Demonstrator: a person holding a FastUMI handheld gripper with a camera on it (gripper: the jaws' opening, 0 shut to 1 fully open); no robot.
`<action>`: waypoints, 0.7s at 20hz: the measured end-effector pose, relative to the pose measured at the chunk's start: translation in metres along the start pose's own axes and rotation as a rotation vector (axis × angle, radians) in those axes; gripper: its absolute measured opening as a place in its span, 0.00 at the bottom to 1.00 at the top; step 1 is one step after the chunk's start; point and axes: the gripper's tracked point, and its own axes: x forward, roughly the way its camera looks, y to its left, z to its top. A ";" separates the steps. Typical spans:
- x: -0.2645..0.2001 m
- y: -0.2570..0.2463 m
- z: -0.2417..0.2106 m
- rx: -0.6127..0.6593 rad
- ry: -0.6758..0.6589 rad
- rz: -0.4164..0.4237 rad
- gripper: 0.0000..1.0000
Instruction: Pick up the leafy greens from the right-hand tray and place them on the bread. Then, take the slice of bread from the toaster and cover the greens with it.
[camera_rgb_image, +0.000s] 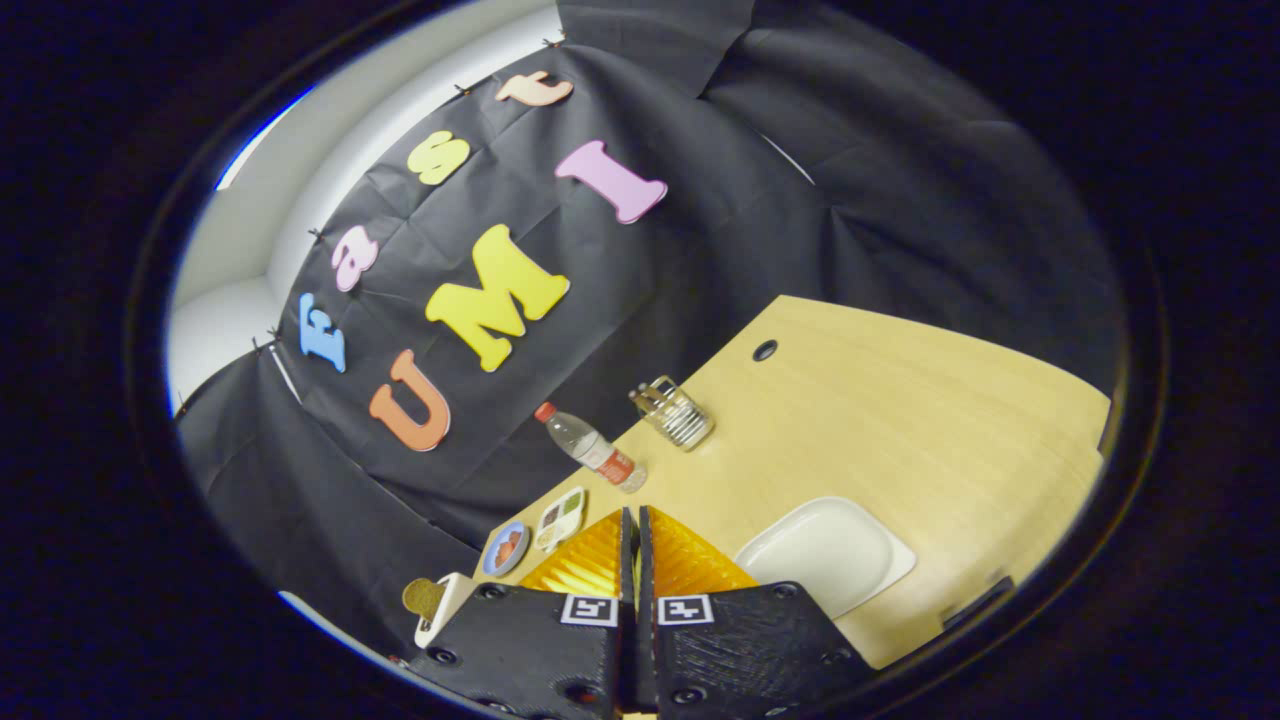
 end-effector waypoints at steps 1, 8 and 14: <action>0.002 0.015 -0.009 -0.003 0.005 0.020 0.00; 0.035 0.105 -0.106 -0.018 0.095 0.157 0.00; 0.066 0.117 -0.169 0.073 0.183 0.207 0.00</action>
